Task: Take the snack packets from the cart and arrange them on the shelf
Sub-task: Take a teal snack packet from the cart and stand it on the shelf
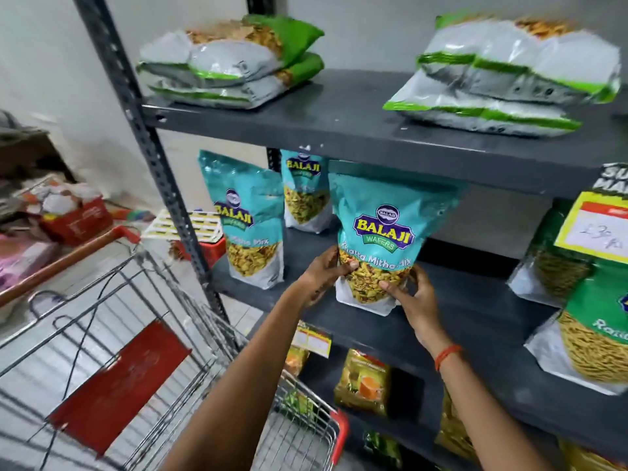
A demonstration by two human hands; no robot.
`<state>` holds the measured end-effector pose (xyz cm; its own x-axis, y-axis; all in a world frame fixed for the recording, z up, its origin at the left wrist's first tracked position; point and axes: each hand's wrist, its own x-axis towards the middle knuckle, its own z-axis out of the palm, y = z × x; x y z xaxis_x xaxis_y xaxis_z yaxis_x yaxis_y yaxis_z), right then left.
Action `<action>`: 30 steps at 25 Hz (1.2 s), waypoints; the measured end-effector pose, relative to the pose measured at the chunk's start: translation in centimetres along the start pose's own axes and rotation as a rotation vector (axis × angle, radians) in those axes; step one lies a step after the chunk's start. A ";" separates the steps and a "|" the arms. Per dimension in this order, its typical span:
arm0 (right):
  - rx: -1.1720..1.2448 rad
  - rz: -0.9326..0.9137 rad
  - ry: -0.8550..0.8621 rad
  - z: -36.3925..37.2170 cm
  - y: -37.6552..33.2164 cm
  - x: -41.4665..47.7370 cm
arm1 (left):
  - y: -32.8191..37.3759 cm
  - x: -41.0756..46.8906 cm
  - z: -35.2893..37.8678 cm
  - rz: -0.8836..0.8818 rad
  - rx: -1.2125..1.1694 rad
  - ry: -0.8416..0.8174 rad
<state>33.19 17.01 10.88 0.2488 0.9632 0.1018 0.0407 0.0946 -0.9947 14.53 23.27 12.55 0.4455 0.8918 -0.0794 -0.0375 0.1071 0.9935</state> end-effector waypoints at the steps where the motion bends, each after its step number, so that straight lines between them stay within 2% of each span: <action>1: 0.003 -0.001 0.020 -0.3 0.1 0.9 | 0.3 1.4 0.1 -0.010 -0.005 -0.025; 7: -0.025 -0.025 0.059 -1.0 1.1 3.5 | -0.2 6.0 -0.1 -0.062 -0.030 -0.090; 11: -0.074 0.019 0.005 -2.2 1.9 4.2 | -1.3 6.2 -0.5 -0.091 0.023 -0.140; 14: -0.111 0.056 -0.067 -1.9 2.2 3.8 | -3.2 5.7 -0.7 -0.096 0.184 -0.096; 24: -0.139 0.071 -0.055 0.5 4.1 -0.6 | -4.9 0.8 -1.6 -0.098 0.240 0.042; 30: -0.161 0.117 -0.068 0.8 3.6 -2.0 | -5.9 -0.7 -1.9 -0.142 0.288 0.028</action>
<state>32.04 15.65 7.08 0.1957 0.9804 -0.0211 0.1713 -0.0553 -0.9837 12.71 22.81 6.57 0.4028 0.8891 -0.2174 0.2800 0.1064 0.9541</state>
